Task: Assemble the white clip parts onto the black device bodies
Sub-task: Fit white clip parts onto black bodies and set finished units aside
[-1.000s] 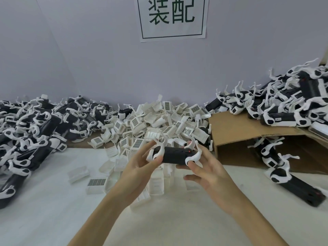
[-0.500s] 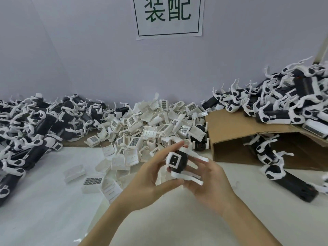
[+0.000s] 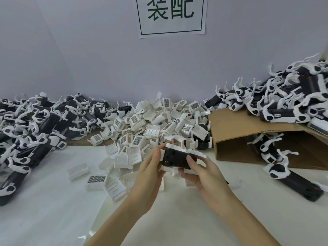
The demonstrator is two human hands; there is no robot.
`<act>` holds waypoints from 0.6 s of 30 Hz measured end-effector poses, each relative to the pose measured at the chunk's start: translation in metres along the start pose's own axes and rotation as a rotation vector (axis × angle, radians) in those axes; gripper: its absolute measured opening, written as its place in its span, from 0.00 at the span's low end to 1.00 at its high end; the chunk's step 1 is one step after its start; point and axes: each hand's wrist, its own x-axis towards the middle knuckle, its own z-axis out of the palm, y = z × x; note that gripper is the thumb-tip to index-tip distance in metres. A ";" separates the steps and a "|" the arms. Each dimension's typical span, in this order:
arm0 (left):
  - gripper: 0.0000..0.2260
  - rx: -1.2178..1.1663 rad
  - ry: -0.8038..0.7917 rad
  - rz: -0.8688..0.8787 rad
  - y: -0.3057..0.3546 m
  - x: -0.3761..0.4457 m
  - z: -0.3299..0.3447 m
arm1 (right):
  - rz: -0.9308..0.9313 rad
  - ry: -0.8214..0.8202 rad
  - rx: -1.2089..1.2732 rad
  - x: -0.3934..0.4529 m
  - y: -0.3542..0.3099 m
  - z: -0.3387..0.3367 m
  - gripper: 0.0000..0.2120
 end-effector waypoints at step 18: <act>0.28 0.489 -0.054 0.047 0.010 0.011 -0.037 | 0.057 -0.182 -0.069 0.003 -0.020 -0.011 0.25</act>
